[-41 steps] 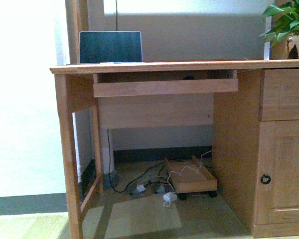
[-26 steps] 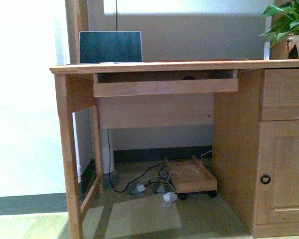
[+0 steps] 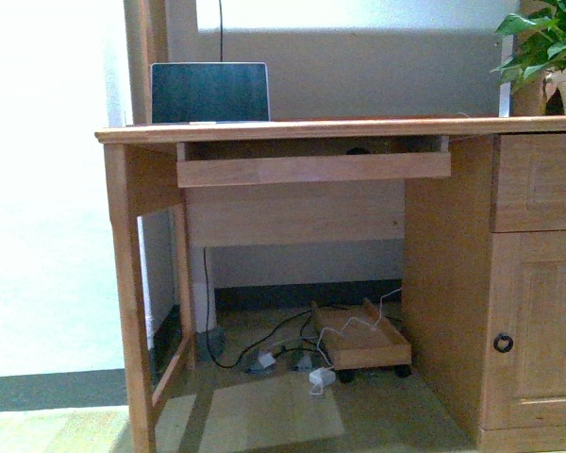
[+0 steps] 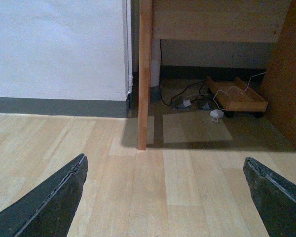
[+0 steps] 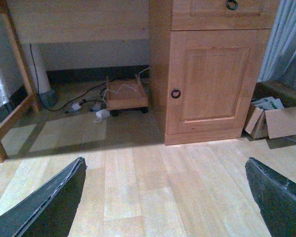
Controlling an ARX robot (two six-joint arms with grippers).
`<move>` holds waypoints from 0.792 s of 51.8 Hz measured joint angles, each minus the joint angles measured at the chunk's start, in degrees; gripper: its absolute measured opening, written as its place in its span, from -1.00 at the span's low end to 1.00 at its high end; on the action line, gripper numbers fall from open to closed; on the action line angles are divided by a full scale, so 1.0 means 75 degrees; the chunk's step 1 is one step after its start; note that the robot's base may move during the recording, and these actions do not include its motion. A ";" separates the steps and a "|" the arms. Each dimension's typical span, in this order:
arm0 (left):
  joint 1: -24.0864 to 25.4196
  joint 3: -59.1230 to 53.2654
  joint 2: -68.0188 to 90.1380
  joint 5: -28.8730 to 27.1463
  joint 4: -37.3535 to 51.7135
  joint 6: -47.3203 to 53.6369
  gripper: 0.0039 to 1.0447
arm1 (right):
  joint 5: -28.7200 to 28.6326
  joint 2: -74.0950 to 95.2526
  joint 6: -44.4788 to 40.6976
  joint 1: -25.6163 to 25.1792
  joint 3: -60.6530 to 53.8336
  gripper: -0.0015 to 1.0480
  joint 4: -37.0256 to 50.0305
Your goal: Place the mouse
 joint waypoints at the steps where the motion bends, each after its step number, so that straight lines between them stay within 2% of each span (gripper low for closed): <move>1: 0.0000 0.0000 0.0000 0.0000 0.0000 0.0000 0.86 | 0.0000 0.0000 0.0000 0.0000 0.0000 0.86 0.0000; 41: 0.0000 0.0000 0.0000 -0.0003 0.0000 0.0000 0.86 | -0.0003 0.0000 0.0000 0.0000 0.0000 0.86 0.0000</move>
